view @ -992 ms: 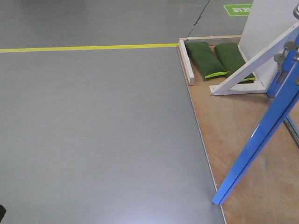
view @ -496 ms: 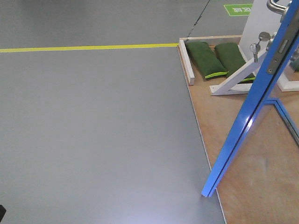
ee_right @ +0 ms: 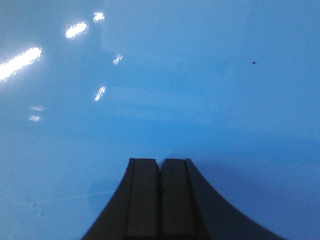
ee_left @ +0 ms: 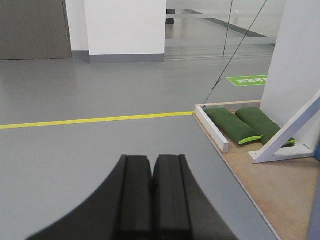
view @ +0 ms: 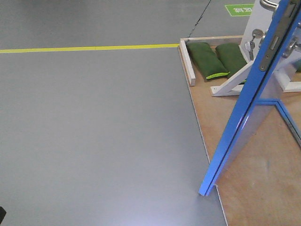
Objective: Move to blue door and open it
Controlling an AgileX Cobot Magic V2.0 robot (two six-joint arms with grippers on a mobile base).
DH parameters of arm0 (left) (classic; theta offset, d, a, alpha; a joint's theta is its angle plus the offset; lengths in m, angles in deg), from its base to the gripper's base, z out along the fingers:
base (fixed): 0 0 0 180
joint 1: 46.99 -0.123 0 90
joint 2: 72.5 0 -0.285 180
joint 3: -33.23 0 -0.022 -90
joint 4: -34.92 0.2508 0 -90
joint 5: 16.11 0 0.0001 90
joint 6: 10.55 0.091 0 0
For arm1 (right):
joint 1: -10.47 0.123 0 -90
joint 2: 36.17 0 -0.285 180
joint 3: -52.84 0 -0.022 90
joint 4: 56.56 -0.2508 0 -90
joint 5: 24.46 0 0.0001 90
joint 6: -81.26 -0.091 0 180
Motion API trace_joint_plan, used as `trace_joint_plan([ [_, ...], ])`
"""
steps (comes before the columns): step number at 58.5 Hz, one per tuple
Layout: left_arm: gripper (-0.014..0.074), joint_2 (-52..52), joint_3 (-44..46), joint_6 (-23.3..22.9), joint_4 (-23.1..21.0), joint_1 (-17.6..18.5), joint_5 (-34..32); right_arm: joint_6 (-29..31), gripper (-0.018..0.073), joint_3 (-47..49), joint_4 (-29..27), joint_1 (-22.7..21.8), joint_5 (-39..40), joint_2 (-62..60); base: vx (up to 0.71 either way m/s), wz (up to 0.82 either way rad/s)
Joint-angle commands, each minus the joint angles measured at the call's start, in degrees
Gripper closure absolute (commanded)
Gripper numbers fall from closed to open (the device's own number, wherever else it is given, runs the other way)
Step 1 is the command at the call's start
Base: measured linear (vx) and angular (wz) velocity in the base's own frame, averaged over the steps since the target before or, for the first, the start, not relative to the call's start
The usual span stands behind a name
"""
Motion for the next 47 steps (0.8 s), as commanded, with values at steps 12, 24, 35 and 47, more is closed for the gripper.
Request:
trace_joint_plan([
  [12,0.0524,-0.72,1.41,-0.37,-0.33,0.11,-4.74,0.58,0.0561,1.76,-2.81,5.37,-5.35,-2.07,0.0,0.0],
  [24,0.0524,-0.72,1.41,-0.37,-0.33,0.11,-4.79,0.58,0.0561,1.76,-2.73,5.17,-5.56,-2.07,0.0,0.0],
  [35,0.0524,-0.72,1.41,-0.37,-0.33,0.11,-4.79,0.58,0.0561,1.76,-2.73,5.17,-5.16,-2.07,0.0,0.0],
  [47,0.0524,-0.72,1.41,-0.37,-0.33,0.11,-4.79,0.58,0.0561,1.76,-2.73,5.17,-5.16,-2.07,0.0,0.0],
])
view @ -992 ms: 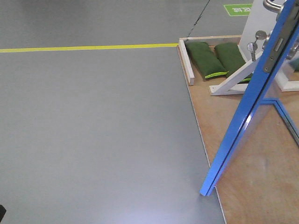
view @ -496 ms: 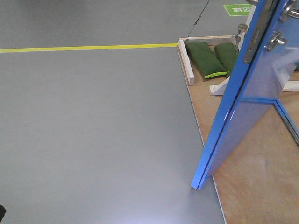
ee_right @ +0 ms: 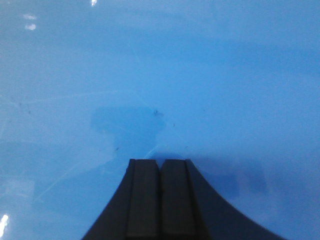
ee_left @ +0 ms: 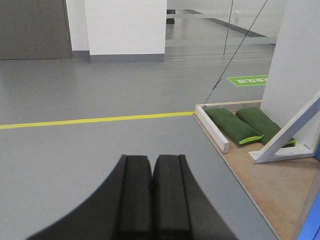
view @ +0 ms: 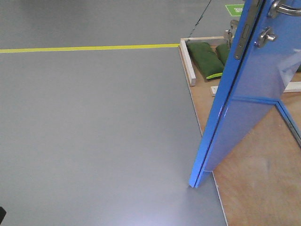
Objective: Move to blue door and open it
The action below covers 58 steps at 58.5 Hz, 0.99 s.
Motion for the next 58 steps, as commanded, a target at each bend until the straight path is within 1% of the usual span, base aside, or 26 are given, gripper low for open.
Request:
trace_joint_plan([
  [1,0.0524,-0.72,1.41,-0.37,-0.33,0.11,-4.79,0.72,0.0561,1.76,-2.56,-0.04,0.77,-2.72,0.0,0.0],
  [58,0.0524,-0.72,1.41,-0.37,-0.33,0.11,-4.79,0.72,0.0561,1.76,-2.56,-0.04,0.77,-2.72,0.0,0.0],
])
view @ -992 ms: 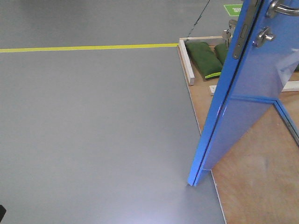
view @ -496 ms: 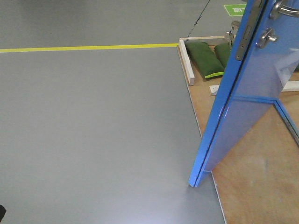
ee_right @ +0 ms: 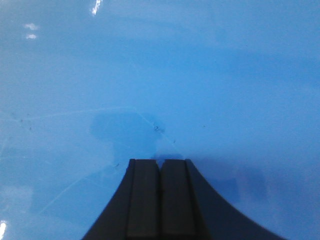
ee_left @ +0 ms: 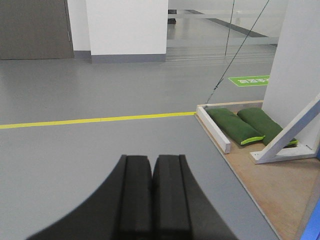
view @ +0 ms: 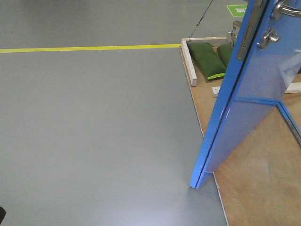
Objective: Move to blue door and open it
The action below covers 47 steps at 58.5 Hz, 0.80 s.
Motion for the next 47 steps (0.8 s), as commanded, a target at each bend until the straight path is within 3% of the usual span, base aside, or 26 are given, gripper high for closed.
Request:
trace_joint_plan([
  [1,0.0524,-0.72,1.41,-0.37,-0.33,0.11,-4.79,0.72,0.0561,1.76,-2.79,0.43,-0.12,-2.72,0.02,0.01],
  [47,0.0524,-0.72,1.41,-0.37,-0.33,0.11,-4.79,0.72,0.0561,1.76,-2.8,0.43,-0.12,-2.72,0.05,0.03],
])
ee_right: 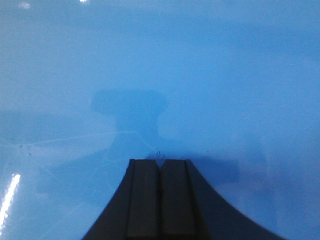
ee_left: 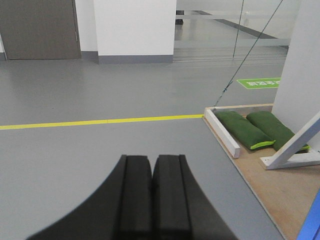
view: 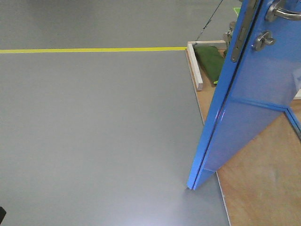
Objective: Move to blue door and open it
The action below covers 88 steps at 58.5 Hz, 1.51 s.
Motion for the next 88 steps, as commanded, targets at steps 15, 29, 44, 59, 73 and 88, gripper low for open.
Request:
trace_joint_plan([
  [15,0.0524,-0.72,1.41,-0.37,-0.33,0.11,-4.79,0.72,0.0561,1.76,-2.92,0.43,0.8,-2.47,0.08,0.05],
  [29,0.0524,-0.72,1.41,-0.37,-0.33,0.11,-4.79,0.72,0.0561,1.76,-2.92,0.43,0.8,-2.47,0.09,0.07],
  [44,0.0524,-0.72,1.41,-0.37,-0.33,0.11,-4.79,0.72,0.0561,1.76,-2.92,0.43,0.8,-2.47,0.1,0.06],
  [59,0.0524,-0.72,1.41,-0.37,-0.33,0.11,-4.79,0.72,0.0561,1.76,-2.92,0.43,0.8,-2.47,0.12,0.04],
  [73,0.0524,-0.72,1.41,-0.37,-0.33,0.11,-4.79,0.72,0.0561,1.76,-2.92,0.43,0.8,-2.47,0.14,0.03],
  [88,0.0524,-0.72,1.41,-0.37,-0.33,0.11,-4.79,0.72,0.0561,1.76,-2.92,0.43,0.8,-2.47,0.16,0.01],
])
